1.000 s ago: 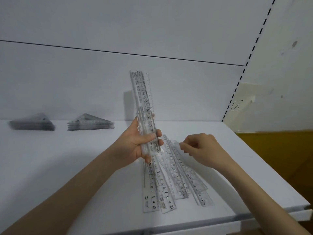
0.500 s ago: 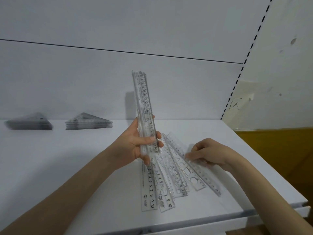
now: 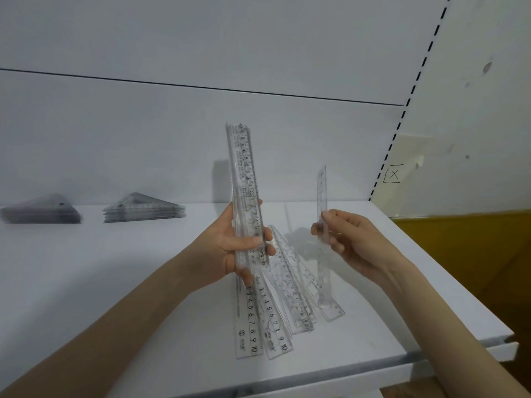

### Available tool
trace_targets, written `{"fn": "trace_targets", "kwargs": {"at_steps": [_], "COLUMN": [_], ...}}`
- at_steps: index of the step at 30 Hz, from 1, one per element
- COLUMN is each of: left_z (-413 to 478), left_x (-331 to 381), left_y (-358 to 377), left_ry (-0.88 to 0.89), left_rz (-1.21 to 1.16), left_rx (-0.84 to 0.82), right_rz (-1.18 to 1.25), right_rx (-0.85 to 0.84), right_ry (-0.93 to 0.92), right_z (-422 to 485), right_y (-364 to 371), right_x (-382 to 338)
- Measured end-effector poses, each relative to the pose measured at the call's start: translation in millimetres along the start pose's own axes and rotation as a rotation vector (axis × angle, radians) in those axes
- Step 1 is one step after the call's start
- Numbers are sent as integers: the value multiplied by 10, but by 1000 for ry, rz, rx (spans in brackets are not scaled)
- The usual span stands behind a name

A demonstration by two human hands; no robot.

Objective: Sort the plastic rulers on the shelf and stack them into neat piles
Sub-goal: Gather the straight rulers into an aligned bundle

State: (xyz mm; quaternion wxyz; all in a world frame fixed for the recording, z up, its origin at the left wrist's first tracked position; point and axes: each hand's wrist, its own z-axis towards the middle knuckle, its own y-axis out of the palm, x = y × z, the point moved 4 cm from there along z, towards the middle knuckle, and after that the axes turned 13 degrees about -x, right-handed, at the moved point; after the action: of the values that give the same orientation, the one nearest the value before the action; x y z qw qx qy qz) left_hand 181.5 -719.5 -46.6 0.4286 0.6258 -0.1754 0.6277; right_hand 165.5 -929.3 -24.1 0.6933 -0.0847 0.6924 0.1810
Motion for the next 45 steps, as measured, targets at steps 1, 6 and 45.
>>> {"fn": "trace_targets", "kwargs": {"at_steps": [1, 6, 45], "left_z": [-2, -8, -7], "left_x": [0, 13, 82], "left_y": [3, 36, -62], "left_ry": [-2, -13, 49], "left_rz": [2, 24, -17], "left_rx": [-2, -21, 78], "right_rz": [13, -26, -1328], "right_rx": [-10, 17, 6], "right_ry": [-20, -126, 518], "right_z": [21, 160, 123], "right_y": [17, 156, 437], "right_x": [-16, -170, 172]}}
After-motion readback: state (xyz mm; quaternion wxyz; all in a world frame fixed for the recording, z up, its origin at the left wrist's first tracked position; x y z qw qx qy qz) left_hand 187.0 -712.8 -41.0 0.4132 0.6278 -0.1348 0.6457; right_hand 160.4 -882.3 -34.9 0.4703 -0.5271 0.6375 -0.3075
